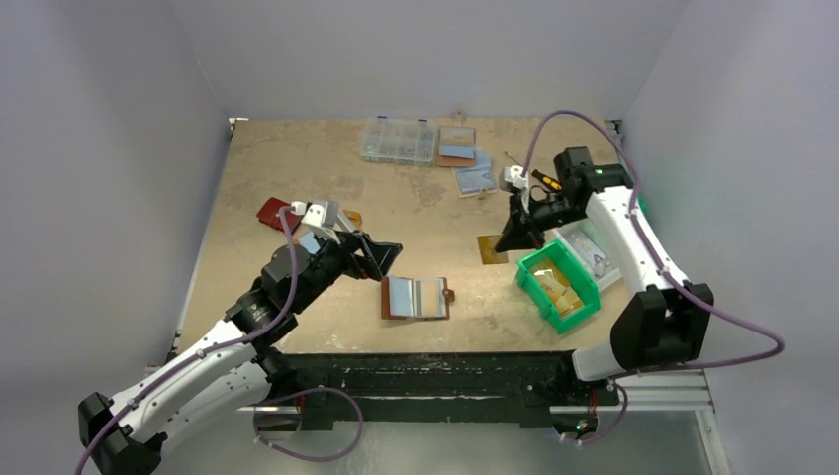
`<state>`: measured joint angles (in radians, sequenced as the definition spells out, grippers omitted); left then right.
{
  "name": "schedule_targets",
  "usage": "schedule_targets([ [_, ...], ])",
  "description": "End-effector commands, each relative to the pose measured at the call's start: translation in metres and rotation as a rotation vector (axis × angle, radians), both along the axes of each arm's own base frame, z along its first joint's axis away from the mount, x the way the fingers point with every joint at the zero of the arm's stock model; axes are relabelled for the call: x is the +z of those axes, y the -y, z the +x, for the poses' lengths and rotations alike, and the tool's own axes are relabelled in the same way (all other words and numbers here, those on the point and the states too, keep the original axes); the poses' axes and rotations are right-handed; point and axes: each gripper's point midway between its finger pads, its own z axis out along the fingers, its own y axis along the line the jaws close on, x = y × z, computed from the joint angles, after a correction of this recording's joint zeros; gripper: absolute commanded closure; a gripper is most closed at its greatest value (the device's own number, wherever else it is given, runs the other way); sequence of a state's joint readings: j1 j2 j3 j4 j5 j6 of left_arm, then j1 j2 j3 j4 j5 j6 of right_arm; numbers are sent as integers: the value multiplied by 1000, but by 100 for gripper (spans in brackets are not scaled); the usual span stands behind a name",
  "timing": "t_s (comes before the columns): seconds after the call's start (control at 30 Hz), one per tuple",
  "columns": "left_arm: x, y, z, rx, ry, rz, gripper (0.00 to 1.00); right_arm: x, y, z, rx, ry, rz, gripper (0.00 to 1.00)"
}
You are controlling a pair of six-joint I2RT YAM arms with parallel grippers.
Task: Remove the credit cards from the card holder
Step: Place the credit card in the storage box.
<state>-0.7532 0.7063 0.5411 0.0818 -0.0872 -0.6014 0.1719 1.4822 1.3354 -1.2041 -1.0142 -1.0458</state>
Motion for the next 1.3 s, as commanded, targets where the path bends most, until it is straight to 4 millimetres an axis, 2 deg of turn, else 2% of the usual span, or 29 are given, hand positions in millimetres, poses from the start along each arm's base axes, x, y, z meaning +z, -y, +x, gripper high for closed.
schedule_targets([
  [0.0,-17,-27,4,51,-9,289,0,-6,48,-12,-59,-37,-144,100],
  [0.2,-29,-30,13,47,10,426,0,-8,102,1,-264,-51,-268,100],
  [0.37,-34,-27,13,30,1,432,0,-13,129,1,-345,-64,-356,100],
  [0.53,-30,-28,13,41,13,417,0,-32,150,-4,-385,-132,-439,100],
  [0.77,-28,-29,12,44,17,405,0,-50,160,-7,-390,-209,-481,99],
  [1.27,-24,-30,10,46,28,389,0,-79,161,-10,-363,-312,-498,97],
])
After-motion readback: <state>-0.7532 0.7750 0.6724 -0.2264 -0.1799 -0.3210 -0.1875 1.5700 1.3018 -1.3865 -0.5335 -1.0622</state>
